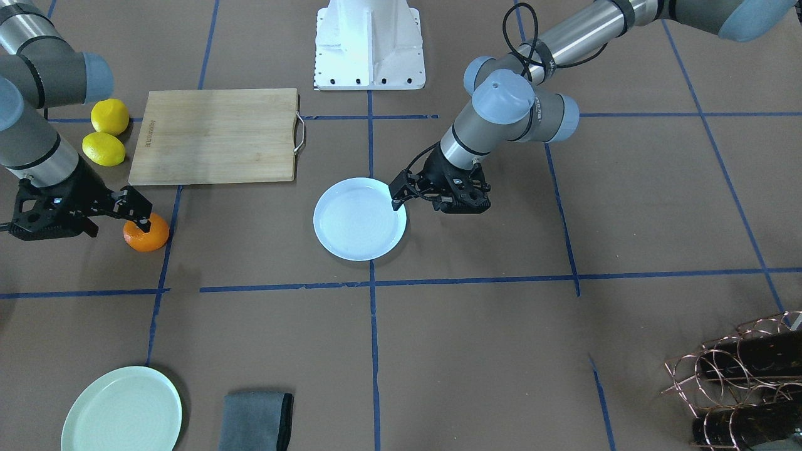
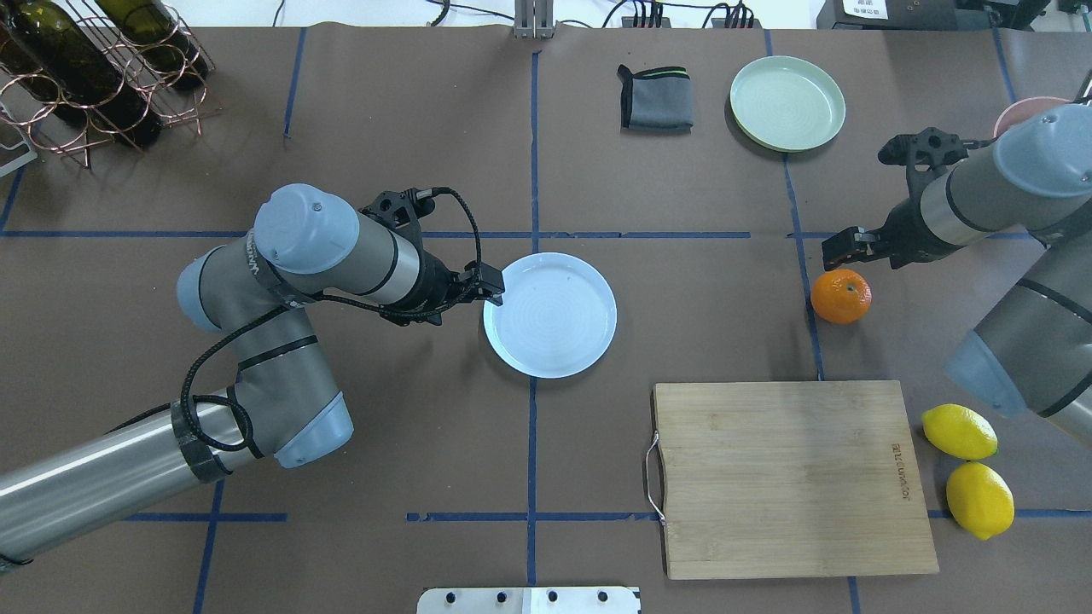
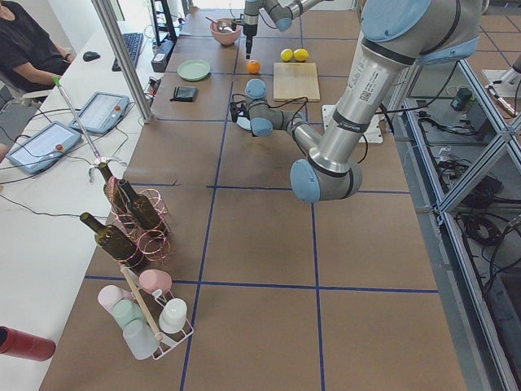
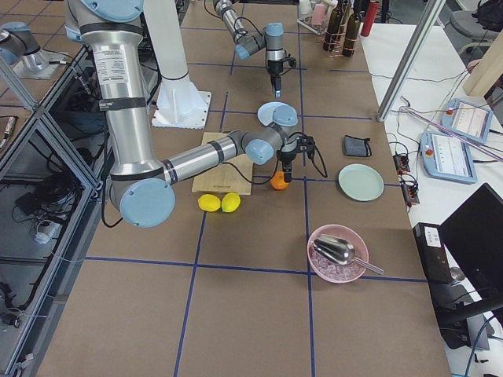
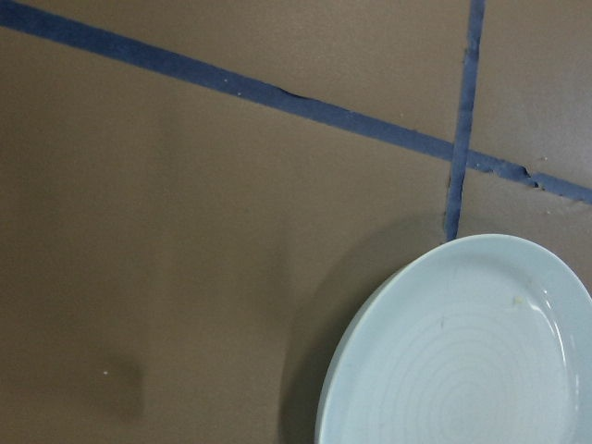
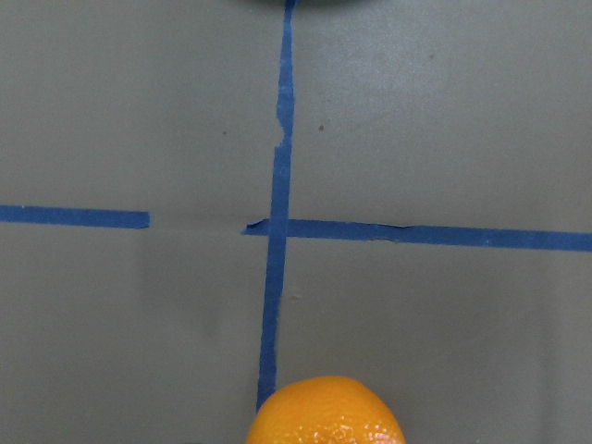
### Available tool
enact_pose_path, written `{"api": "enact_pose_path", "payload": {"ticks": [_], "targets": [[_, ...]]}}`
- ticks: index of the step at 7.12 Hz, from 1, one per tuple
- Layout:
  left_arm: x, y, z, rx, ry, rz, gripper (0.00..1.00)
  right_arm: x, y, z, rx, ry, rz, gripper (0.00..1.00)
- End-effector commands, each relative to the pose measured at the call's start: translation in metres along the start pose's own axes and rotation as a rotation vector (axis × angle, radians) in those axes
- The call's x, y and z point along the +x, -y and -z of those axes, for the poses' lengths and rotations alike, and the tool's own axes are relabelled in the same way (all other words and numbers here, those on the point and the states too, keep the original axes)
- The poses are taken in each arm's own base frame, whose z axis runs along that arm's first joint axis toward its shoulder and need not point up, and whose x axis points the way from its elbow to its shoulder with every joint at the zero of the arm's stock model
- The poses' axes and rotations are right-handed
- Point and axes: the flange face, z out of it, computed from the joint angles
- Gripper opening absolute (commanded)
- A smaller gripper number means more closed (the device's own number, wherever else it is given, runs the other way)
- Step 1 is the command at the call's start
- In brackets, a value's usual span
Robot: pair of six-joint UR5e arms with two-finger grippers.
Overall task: Pick orange to plate
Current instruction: 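Hold the plate with the left gripper while the right gripper descends onto the orange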
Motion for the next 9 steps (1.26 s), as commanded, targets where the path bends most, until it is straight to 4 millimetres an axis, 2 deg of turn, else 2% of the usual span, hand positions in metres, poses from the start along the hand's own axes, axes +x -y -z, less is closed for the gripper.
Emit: {"api": "enact_pose_path", "payload": {"ticks": [1, 3, 5, 7, 8, 9], "targets": [[0.000, 0.000, 0.002, 0.002, -0.004, -0.001, 1.00, -0.003, -0.011, -0.014, -0.019, -0.016, 0.013, 1.00], [-0.003, -0.001, 0.002, 0.002, 0.001, 0.001, 1.00, -0.009, -0.015, -0.030, -0.043, -0.025, 0.022, 1.00], [-0.002, -0.001, 0.004, 0.002, -0.004, -0.001, 1.00, -0.010, -0.017, -0.036, -0.049, -0.031, 0.026, 1.00], [0.003, 0.002, 0.014, 0.012, -0.018, -0.003, 1.00, -0.007, -0.020, -0.050, -0.062, -0.052, 0.032, 1.00], [-0.006, 0.003, 0.014, 0.014, -0.009, 0.001, 1.00, -0.011, -0.020, -0.053, -0.067, -0.052, 0.038, 1.00], [-0.004, 0.003, 0.018, 0.016, -0.016, -0.001, 1.00, -0.009, -0.018, -0.058, -0.070, -0.059, 0.034, 1.00]]}}
